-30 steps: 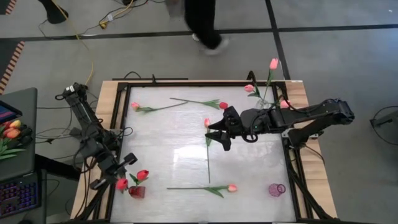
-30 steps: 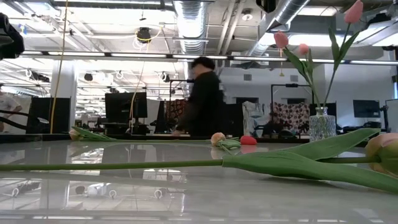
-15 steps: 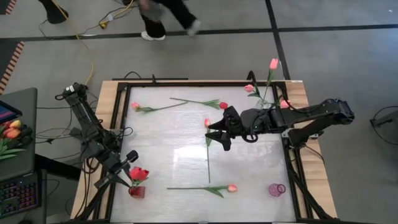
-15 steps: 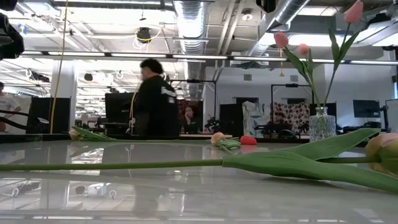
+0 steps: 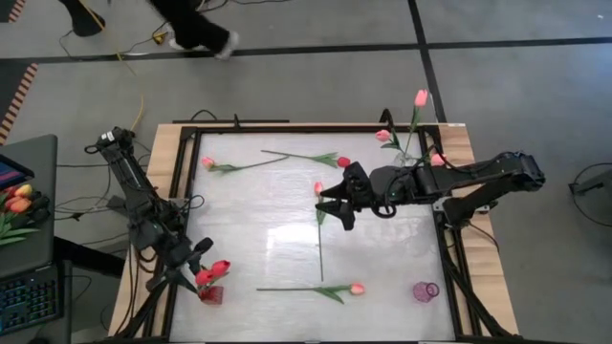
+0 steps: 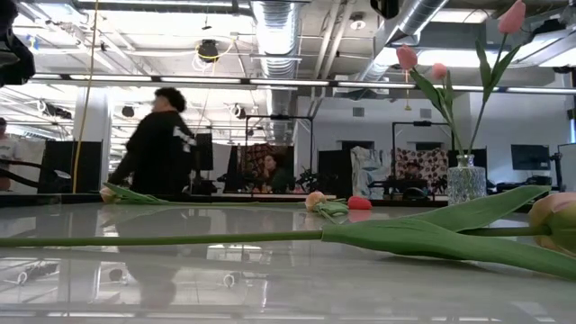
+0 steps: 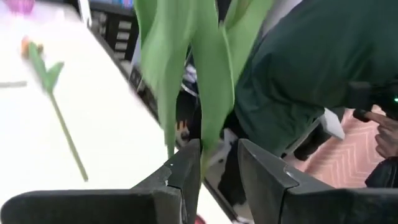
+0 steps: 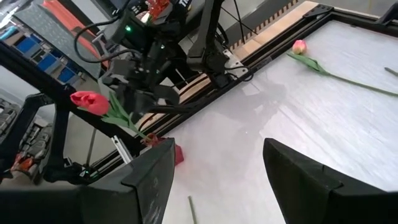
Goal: Sort flowers into vase by color
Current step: Put the red flower in the red vase
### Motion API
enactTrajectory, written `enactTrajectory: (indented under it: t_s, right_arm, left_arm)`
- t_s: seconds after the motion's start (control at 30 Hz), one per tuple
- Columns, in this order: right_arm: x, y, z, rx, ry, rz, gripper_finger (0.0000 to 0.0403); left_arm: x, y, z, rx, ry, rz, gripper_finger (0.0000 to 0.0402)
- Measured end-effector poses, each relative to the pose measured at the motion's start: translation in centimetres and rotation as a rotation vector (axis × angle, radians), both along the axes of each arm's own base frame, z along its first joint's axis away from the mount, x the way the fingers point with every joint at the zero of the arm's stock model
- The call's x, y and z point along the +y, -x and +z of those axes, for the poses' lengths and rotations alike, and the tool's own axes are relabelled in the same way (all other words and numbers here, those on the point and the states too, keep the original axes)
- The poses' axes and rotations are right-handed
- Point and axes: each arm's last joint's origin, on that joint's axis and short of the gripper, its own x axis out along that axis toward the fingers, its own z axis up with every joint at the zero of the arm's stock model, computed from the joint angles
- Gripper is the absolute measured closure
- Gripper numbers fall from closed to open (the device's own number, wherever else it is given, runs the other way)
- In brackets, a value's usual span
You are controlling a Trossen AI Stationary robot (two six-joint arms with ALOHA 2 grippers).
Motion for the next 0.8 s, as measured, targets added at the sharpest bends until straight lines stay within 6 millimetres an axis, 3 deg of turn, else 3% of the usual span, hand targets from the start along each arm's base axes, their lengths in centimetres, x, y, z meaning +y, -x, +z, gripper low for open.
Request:
enactTrajectory:
  t_s: [0.43, 0.8]
  right_arm:
    - [0.0, 0.0, 0.0, -0.004, 0.001, -0.001, 0.0133]
    - [-0.6, -0.1, 0.2, -0.016, 0.087, 0.008, 0.0133]
  left_arm:
    - [1.2, 1.1, -0.4, 0.262, 0.135, -0.026, 0.0306]
    - [3.2, 2.5, 0.5, 0.488, 0.412, 0.019, 0.0306]
